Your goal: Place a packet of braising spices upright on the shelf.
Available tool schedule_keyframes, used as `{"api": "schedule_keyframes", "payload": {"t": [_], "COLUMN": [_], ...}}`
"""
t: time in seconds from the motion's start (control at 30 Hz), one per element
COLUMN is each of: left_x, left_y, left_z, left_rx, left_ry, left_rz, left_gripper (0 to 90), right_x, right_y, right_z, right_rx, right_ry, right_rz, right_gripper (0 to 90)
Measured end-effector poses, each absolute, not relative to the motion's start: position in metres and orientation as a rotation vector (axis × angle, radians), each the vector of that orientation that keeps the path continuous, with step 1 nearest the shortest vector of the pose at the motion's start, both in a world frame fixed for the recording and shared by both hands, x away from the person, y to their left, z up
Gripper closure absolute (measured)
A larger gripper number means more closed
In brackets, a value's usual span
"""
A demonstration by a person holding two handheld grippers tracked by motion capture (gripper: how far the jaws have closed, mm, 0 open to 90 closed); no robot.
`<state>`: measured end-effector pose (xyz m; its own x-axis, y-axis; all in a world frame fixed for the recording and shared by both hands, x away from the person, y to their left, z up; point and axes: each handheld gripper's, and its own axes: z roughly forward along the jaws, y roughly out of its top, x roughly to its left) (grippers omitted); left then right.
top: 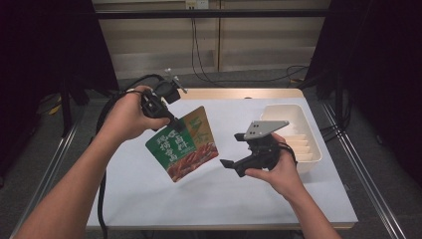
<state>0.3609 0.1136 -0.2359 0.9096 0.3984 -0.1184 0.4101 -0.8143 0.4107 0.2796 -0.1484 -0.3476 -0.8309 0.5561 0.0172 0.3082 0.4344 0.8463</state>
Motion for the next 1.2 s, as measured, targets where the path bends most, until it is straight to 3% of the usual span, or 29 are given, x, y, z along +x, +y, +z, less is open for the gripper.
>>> {"api": "schedule_keyframes", "payload": {"t": [0.6, 1.0, 1.2], "left_x": [0.358, 0.353, 0.352], "left_y": [0.101, 0.091, 0.084], "left_z": [-0.241, -0.243, -0.241], "left_rx": [2.676, 2.665, 2.678], "left_ry": [0.491, 0.470, 0.407], "left_rz": [-0.072, -0.096, -0.106], "left_gripper": [90.0, 90.0, 90.0], "right_x": [0.307, 0.315, 0.318], "right_y": [-0.145, -0.138, -0.131], "right_z": [-0.300, -0.284, -0.280], "right_rx": [0.619, 0.520, 0.431], "right_ry": [2.508, 2.528, 2.551], "right_rz": [1.268, 1.248, 1.222], "right_gripper": [13.4, 19.5, 26.9]}}
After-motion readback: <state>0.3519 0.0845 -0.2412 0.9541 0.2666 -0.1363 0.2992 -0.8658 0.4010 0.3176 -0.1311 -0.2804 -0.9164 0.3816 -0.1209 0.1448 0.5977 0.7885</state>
